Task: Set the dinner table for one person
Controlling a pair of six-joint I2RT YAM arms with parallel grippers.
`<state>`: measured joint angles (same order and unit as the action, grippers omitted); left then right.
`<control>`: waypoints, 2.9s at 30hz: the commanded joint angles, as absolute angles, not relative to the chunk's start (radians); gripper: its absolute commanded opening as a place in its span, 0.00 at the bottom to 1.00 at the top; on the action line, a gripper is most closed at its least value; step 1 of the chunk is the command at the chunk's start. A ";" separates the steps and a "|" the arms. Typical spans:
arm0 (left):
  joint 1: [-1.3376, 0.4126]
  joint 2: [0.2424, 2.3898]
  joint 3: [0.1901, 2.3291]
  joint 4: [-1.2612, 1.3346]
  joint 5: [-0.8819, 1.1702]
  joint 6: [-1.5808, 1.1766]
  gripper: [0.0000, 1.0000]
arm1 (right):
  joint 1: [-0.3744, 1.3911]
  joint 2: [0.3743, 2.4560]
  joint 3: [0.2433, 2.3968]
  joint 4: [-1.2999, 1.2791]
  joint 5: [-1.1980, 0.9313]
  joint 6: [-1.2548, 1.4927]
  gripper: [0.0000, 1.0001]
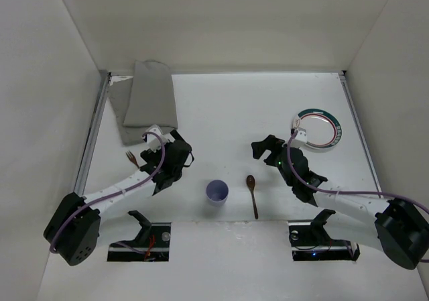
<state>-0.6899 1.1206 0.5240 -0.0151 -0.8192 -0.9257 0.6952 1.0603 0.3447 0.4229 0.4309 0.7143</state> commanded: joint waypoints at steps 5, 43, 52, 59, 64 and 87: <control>-0.647 1.160 0.597 0.024 -0.807 -0.882 1.00 | 0.705 1.060 0.351 0.476 0.442 0.709 1.00; -0.314 2.166 1.577 0.048 -0.578 -0.291 0.31 | 0.708 1.060 0.362 0.476 0.376 0.693 0.74; -0.340 2.212 1.574 0.061 -0.457 -0.319 0.05 | 0.711 1.048 0.359 0.476 0.380 0.692 0.75; -0.444 2.129 1.500 0.162 -0.364 -0.313 0.03 | 0.711 1.060 0.362 0.476 0.383 0.687 0.75; -0.478 2.063 1.419 0.222 -0.322 -0.296 0.07 | 0.711 1.065 0.359 0.479 0.376 0.693 0.75; -0.231 1.511 0.692 0.394 -0.379 -0.923 0.42 | 0.735 1.137 0.394 0.491 0.318 0.680 0.40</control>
